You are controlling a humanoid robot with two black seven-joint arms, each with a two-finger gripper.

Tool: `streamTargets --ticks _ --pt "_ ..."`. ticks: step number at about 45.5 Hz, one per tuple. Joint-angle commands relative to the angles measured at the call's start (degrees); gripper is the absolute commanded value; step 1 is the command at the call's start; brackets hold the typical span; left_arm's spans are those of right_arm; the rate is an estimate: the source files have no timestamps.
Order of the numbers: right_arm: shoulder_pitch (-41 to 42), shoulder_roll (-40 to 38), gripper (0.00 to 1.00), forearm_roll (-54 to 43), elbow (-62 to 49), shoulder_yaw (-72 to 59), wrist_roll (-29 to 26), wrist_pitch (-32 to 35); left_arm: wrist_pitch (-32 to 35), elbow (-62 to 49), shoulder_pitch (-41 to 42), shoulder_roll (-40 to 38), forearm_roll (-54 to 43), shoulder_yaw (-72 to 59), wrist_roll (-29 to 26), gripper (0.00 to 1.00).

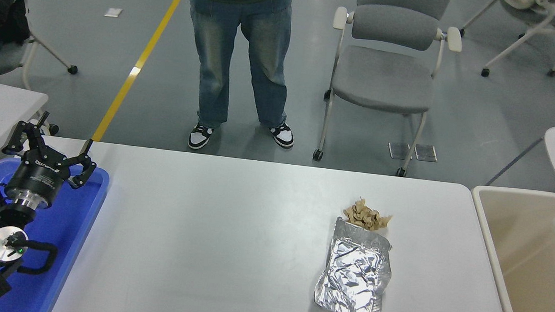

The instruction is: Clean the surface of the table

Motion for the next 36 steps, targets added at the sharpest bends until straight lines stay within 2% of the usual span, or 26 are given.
streamTargets --ticks 1,13,23,24,29,36 --pt "-4.2 13.0 0.00 3.3 -15.4 0.0 0.0 -2.0 0.0 0.0 0.0 0.0 0.0 0.0 0.0 1.00" --pt "-5.3 17.9 0.00 3.4 -18.1 0.9 -0.7 -2.0 0.0 0.0 0.0 0.0 0.0 0.0 0.0 1.00" --pt "-5.3 18.6 0.00 5.8 -18.0 1.4 -1.0 -2.1 0.0 0.0 0.0 0.1 0.0 0.0 0.0 1.00" --pt "-5.4 18.5 0.08 6.4 -17.9 1.4 -1.0 -2.0 0.0 0.0 0.0 0.0 0.0 0.0 0.0 1.00" --pt "-5.4 18.2 1.00 9.1 -17.1 1.8 -0.8 -1.8 0.0 0.0 0.0 0.0 0.0 0.0 0.0 1.00" --pt "-4.6 17.9 1.00 9.7 -16.9 2.8 -0.7 -2.0 0.1 0.0 0.0 0.0 0.0 0.0 0.0 1.00"
